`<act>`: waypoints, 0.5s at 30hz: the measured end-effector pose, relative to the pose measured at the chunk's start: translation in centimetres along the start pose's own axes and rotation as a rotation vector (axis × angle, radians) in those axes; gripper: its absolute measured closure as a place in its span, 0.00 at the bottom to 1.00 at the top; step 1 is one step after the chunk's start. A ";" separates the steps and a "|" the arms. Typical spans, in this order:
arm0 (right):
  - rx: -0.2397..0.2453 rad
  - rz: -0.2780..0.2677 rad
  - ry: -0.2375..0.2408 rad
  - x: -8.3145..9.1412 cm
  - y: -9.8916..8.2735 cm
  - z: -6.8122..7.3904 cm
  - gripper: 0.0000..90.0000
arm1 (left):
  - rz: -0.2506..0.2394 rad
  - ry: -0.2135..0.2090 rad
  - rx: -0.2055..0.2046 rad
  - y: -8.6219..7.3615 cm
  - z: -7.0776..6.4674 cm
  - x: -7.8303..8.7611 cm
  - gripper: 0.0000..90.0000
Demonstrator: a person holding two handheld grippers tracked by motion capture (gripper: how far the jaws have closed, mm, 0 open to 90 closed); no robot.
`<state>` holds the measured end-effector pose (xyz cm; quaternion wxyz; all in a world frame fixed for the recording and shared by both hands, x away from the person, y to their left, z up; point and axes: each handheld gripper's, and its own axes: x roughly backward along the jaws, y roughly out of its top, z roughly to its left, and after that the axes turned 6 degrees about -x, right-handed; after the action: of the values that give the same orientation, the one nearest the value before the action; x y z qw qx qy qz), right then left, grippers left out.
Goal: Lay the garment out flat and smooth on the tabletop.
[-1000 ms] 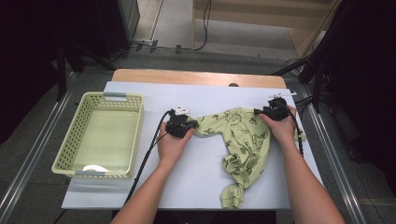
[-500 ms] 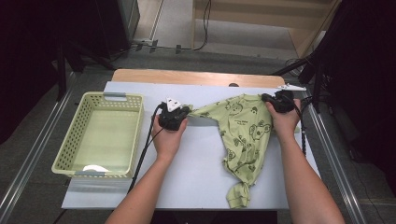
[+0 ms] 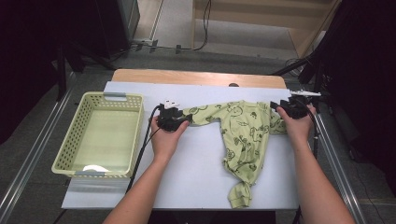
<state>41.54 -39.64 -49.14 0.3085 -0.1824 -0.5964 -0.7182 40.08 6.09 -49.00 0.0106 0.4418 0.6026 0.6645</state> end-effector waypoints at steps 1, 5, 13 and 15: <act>-0.013 0.003 0.000 0.3 -0.1 -0.3 0.47 | 0.007 0.005 -0.003 0.0 0.0 -0.1 0.56; -0.004 0.007 -0.039 1.7 -1.1 -0.8 0.46 | 0.058 0.041 0.032 -0.1 0.3 -0.8 0.56; -0.036 0.055 -0.110 4.2 -3.1 -2.4 0.38 | 0.150 0.089 0.009 -0.9 0.4 -1.5 0.53; -0.042 0.073 -0.117 4.5 -3.3 -2.7 0.38 | 0.151 0.097 0.012 -0.9 0.4 -1.4 0.54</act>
<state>36.28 -42.89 -49.39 0.2951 -0.2522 -0.5912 -0.7069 40.70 5.88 -50.58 -0.0714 0.4531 0.5714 0.6806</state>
